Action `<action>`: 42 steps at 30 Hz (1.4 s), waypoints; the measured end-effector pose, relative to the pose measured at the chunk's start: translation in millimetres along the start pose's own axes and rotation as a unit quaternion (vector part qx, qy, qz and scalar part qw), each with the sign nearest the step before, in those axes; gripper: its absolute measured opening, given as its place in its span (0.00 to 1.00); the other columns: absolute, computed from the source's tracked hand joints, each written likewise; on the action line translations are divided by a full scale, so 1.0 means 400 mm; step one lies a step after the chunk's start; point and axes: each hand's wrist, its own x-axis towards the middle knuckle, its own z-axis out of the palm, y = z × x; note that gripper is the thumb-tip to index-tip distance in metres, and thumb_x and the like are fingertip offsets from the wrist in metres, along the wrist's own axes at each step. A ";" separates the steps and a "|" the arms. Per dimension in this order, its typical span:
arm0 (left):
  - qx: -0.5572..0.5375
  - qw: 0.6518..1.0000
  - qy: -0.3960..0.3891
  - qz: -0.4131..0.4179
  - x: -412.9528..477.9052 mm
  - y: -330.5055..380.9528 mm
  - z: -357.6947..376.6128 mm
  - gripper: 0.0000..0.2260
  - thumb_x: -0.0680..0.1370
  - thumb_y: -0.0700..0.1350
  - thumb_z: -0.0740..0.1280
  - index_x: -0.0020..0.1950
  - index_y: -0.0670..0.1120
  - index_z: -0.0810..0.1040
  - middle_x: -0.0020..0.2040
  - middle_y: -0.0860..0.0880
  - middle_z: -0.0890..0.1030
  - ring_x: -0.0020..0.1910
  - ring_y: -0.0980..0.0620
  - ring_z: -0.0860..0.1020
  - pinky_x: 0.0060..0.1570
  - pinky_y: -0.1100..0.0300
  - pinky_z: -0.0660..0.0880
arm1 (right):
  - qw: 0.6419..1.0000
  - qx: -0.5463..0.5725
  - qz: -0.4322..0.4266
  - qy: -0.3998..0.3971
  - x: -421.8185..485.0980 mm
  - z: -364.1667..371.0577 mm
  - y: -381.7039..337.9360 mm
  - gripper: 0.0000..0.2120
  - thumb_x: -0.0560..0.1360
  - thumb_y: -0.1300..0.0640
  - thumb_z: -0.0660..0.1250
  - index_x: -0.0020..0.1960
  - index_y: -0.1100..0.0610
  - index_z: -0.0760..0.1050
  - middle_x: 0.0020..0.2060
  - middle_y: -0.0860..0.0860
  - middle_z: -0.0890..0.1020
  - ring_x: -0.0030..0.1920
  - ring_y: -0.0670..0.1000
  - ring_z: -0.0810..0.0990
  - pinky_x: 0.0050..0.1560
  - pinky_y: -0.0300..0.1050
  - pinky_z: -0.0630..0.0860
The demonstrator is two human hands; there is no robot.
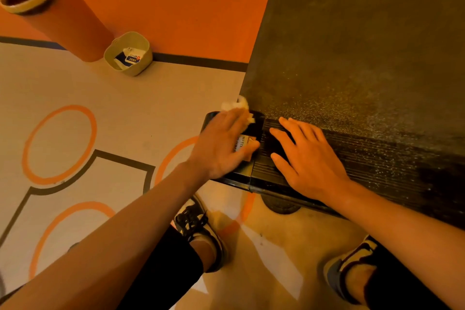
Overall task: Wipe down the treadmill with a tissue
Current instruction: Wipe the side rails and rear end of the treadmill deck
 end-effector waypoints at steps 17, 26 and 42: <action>-0.020 1.000 0.010 0.010 0.002 0.044 0.015 0.45 0.79 0.73 0.47 0.80 0.39 0.66 0.77 0.39 0.68 0.75 0.41 0.65 0.77 0.45 0.61 | 1.000 -0.002 -0.002 0.004 0.000 0.003 -0.001 0.32 0.83 0.39 0.48 0.76 0.58 0.69 0.76 0.61 0.69 0.75 0.62 0.68 0.73 0.62 0.66; -0.025 1.000 0.015 -0.004 0.007 -0.009 -0.011 0.42 0.80 0.71 0.44 0.80 0.42 0.67 0.76 0.43 0.70 0.75 0.43 0.66 0.78 0.45 0.57 | 1.000 0.000 0.000 0.009 0.002 0.003 0.002 0.31 0.83 0.39 0.48 0.76 0.57 0.69 0.76 0.60 0.69 0.76 0.61 0.67 0.74 0.61 0.66; -0.037 0.999 -0.011 -0.028 -0.064 0.063 0.029 0.42 0.80 0.72 0.40 0.85 0.45 0.48 0.86 0.48 0.47 0.84 0.53 0.43 0.82 0.50 0.44 | 1.000 0.005 0.000 0.020 0.002 0.005 0.003 0.32 0.83 0.39 0.48 0.76 0.58 0.69 0.76 0.59 0.70 0.75 0.60 0.68 0.73 0.61 0.67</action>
